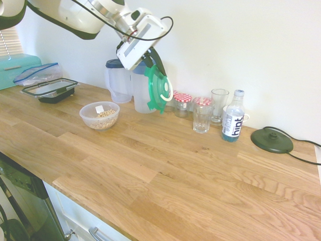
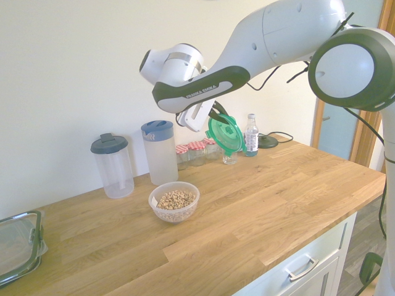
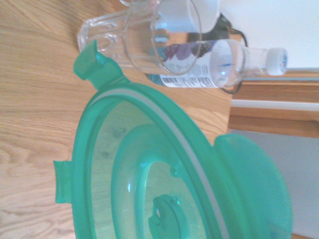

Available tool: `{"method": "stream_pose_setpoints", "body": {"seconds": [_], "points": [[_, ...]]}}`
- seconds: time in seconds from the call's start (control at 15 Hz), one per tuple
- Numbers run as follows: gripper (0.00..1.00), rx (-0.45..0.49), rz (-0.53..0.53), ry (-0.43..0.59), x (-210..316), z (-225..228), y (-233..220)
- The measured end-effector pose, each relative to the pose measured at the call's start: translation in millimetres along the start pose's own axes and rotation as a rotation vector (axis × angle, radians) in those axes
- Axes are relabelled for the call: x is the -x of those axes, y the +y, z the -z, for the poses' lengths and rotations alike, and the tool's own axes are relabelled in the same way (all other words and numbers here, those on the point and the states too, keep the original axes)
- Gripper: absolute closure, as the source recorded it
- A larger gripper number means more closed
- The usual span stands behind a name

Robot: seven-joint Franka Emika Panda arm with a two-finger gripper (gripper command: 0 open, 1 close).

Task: Cover the lid of food container

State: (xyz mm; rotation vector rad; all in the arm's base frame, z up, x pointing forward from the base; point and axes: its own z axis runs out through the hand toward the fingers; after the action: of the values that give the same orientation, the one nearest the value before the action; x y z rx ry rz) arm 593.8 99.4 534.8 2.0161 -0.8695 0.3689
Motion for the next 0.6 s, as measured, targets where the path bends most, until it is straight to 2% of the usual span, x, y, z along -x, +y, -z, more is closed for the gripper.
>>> {"method": "stream_pose_setpoints", "body": {"seconds": [0.2,0.27,0.6], "points": [[1.00,0.142,-0.056,0.092,38.6,30.0,-13.6],[1.00,0.161,-0.054,0.108,50.8,37.7,-20.6],[1.00,0.127,-0.035,0.192,101.2,82.7,-52.3]]}}
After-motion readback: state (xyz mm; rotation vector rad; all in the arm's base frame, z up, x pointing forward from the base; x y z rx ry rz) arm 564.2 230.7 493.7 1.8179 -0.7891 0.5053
